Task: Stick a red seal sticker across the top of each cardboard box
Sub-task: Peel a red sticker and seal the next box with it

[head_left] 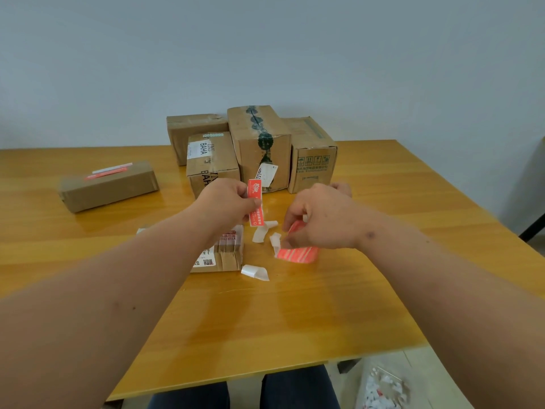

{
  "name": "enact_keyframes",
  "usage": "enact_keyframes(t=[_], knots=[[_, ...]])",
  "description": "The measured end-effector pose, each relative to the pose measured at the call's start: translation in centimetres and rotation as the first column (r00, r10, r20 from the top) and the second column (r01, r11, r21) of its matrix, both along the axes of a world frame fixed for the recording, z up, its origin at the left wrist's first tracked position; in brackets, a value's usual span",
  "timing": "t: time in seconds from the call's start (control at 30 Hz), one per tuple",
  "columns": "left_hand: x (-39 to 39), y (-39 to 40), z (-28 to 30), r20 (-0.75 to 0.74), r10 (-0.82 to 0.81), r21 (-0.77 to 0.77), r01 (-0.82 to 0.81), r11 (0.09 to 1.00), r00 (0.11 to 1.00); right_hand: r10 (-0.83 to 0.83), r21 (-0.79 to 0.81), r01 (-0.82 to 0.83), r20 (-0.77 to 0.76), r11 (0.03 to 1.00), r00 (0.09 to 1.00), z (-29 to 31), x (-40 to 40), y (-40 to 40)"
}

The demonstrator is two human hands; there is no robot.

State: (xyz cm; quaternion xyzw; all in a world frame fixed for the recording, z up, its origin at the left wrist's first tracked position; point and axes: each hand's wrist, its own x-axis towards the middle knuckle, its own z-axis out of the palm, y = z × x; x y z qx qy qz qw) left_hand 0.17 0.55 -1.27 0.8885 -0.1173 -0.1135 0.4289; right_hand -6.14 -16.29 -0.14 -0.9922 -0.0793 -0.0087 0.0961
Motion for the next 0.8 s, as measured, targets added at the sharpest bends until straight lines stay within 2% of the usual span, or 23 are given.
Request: enact_keyframes(t=[0.07,0.17,0.27,0.37,0.43,0.6,0.8], knots=[[-0.2,0.3,0.4,-0.043,-0.045,-0.017,0.044,0.999,0.998,-0.036,0.014,0.035,0.076,0.999,0.996,0.4,0.3,0.2],[-0.6,0.7,0.8,-0.073,-0.145,-0.027,0.144,0.989,0.987,-0.150,0.217,0.108,0.184,0.970,0.971,0.6,1.1,0.6],[-0.8,1.0,1.3,-0.110,-0.215,-0.023,0.214,0.977,0.970,-0.173,0.396,0.116,0.112,0.911,0.979,0.7,1.3,0.9],[-1.0,1.4,1.5,-0.133,-0.260,-0.006,0.261,0.965,0.957,-0.144,0.444,0.096,0.075,0.891,0.987,1.0,1.0,1.4],[-1.1,1.6,1.4,-0.102,-0.249,-0.020,0.248,0.969,0.963,-0.139,0.431,0.093,0.077,0.898,0.987,1.0,0.9,1.6],[-1.4,2.2,1.5,0.117,-0.101,-0.181,0.122,0.976,0.988,-0.151,0.429,0.102,0.082,0.898,0.985,1.2,0.8,2.7],[-1.8,3.3,1.9,0.171,-0.055,-0.229,0.094,0.969,0.984,-0.096,0.555,0.056,0.043,0.830,0.994,1.7,0.3,3.9]])
